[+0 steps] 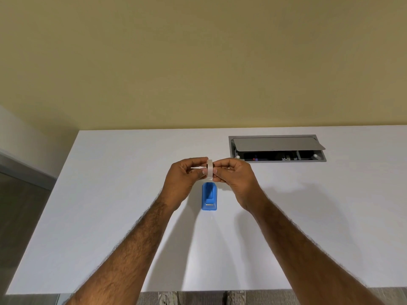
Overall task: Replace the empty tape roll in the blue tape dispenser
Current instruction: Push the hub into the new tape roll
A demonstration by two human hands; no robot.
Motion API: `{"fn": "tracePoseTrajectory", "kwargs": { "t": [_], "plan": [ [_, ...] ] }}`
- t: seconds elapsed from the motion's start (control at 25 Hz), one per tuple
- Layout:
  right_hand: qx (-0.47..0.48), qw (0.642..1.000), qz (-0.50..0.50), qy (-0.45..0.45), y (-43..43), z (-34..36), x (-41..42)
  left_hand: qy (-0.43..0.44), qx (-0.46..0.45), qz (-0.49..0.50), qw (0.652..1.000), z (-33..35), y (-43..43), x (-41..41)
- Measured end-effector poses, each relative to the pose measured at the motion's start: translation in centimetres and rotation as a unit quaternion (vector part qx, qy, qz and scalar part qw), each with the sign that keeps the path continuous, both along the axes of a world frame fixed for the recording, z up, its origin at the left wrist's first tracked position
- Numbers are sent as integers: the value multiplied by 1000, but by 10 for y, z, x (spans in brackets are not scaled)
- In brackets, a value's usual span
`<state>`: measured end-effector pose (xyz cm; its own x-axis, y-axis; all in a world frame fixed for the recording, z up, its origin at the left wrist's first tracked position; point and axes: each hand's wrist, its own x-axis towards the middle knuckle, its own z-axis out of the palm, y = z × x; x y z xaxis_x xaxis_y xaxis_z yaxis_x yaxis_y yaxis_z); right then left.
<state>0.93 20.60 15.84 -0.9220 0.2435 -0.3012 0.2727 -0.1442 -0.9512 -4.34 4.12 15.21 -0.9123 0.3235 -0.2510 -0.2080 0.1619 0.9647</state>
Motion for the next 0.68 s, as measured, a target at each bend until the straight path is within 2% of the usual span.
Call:
{"fn": "tracePoseTrajectory", "kwargs": {
  "t": [0.44, 0.68],
  "plan": [
    [26, 1000, -4, -9, 1, -5, 0, -4, -2, -14, 1000, -3, 3, 1],
    [32, 999, -4, -8, 1, -3, 0, -56, 53, -38, 996, -4, 2, 6]
  ]
}}
